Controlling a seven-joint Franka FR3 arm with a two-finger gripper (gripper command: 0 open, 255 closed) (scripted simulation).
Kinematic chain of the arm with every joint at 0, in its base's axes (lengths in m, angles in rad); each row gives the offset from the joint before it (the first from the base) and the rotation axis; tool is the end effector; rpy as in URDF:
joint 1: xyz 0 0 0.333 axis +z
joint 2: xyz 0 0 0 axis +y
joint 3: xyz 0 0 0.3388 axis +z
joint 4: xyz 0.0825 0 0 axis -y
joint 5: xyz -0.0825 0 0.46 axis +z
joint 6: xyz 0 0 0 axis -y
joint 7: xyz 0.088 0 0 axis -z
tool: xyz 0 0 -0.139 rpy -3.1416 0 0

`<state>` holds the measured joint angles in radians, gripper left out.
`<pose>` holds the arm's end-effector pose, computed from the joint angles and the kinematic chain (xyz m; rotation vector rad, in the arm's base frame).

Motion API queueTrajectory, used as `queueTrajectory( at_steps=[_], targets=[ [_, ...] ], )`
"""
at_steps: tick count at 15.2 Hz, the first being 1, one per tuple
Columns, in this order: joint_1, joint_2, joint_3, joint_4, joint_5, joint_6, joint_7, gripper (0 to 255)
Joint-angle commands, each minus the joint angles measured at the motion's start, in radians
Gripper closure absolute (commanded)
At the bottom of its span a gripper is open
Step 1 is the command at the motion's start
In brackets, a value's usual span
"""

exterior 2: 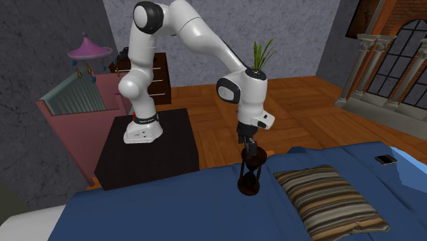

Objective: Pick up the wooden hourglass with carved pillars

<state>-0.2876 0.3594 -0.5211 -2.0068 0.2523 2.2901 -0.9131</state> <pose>0.4653 -0.4689 0.2348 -3.1210 0.0604 0.0035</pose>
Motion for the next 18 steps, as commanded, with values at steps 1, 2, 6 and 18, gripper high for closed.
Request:
queueTrajectory(
  at_steps=[1,2,6,18],
  targets=[
    [-0.001,0.003,0.001,-0.001,0.002,0.004,-0.002,255],
    [-0.001,0.003,0.001,-0.001,0.002,0.003,-0.001,255],
    [0.000,0.003,0.001,-0.001,0.002,0.004,-0.001,255],
    [0.018,-0.066,-0.023,0.025,-0.049,-0.081,0.034,255]
  ],
)
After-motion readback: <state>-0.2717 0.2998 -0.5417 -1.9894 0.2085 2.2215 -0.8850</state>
